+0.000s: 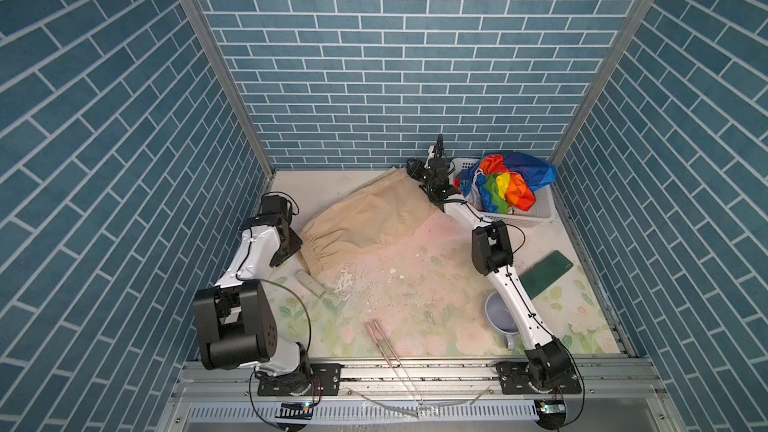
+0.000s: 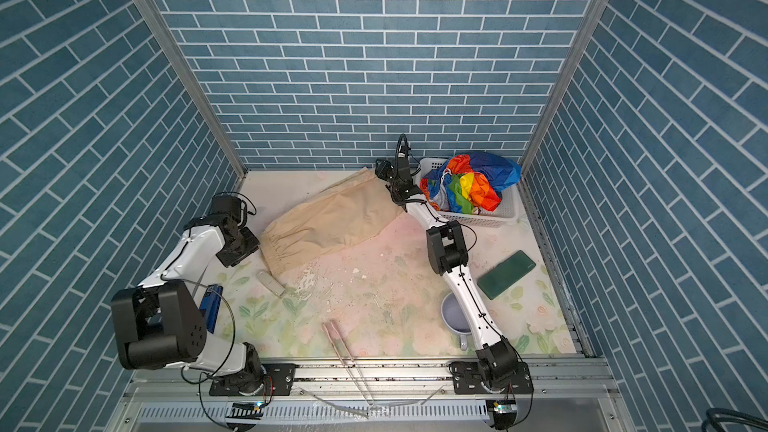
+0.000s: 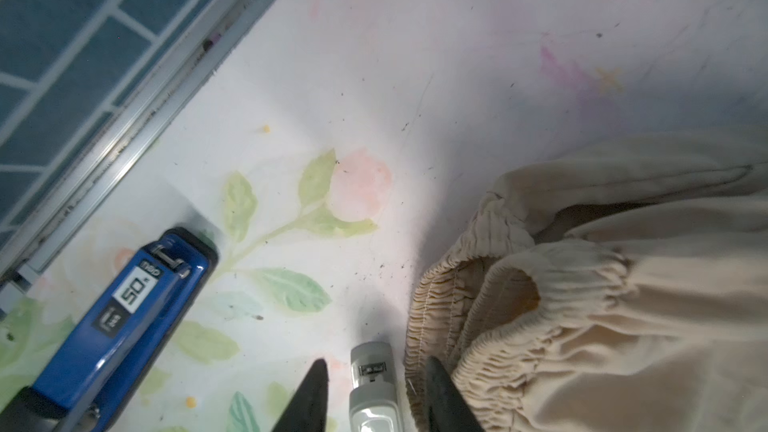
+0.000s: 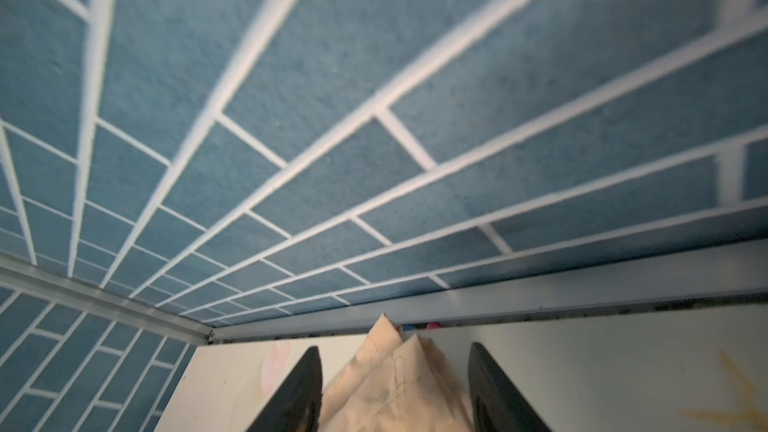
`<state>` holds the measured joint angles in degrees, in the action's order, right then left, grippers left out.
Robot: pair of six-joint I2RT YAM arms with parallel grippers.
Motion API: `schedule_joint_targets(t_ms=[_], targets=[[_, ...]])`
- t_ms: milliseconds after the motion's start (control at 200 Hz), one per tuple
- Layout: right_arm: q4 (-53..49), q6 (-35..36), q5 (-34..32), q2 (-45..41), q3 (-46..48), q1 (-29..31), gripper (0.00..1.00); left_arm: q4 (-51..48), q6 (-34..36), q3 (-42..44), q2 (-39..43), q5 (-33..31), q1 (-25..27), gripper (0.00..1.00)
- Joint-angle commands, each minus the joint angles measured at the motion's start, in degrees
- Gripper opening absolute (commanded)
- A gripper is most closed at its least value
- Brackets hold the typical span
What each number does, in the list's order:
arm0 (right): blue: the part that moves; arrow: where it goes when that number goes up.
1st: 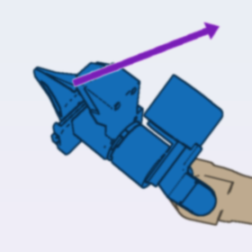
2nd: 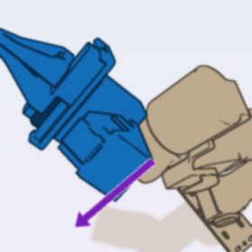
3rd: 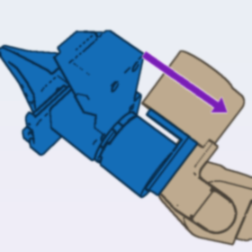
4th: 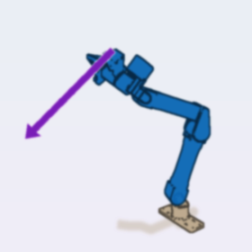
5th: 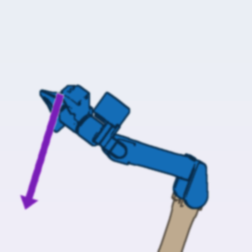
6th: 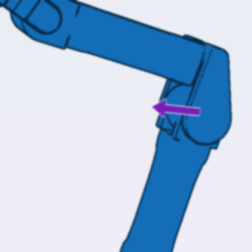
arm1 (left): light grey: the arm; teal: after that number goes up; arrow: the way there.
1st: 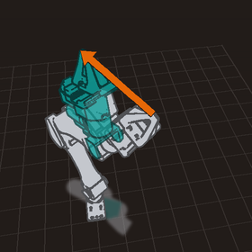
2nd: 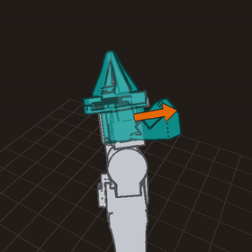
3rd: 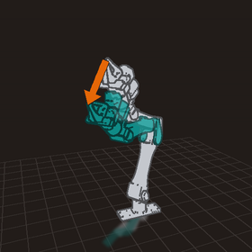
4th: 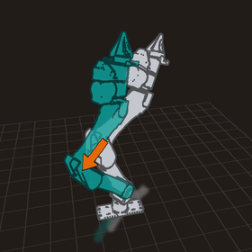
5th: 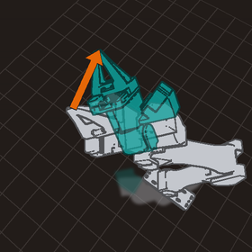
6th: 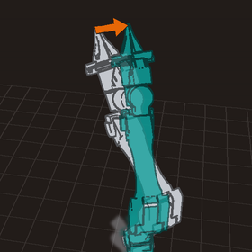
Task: Fold and stack the shorts
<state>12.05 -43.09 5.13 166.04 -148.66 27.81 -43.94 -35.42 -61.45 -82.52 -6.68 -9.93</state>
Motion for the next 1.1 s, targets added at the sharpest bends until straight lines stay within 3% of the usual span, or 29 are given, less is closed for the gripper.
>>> schedule_joint_targets(t_ms=[0,165,290,405,610,945,1095], targets=[[-1.1,5.1,5.0,-9.6,4.2,2.4,0.54,-2.9,0.1,1.3,4.3,-2.1,-0.2,0.37],[-6.7,19.5,5.5,-22.4,18.2,7.1,0.53,-2.5,-0.4,3.3,9.3,0.2,-0.9,0.59],[-11.1,32.5,-2.0,-31.6,31.9,10.8,0.52,-0.4,-0.5,5.6,11.3,4.9,-1.2,0.61],[-18.7,32.1,-5.7,-36.3,39.1,10.8,0.53,1.4,-0.3,6.3,10.3,8.7,-1.1,0.71],[-33.9,32.9,-11.7,-36.8,41.2,10.7,0.58,8.9,-2.7,9.2,8.4,11.8,-1.1,0.83],[-44.9,29.4,-14.5,-28.7,33.6,9.0,0.60,16.1,-4.5,6.6,-0.5,12.8,-0.2,0.84],[-45.1,27.4,-13.7,-27.3,33.5,8.1,0.64,17.3,-4.1,4.5,-5.0,11.5,0.0,0.84]])
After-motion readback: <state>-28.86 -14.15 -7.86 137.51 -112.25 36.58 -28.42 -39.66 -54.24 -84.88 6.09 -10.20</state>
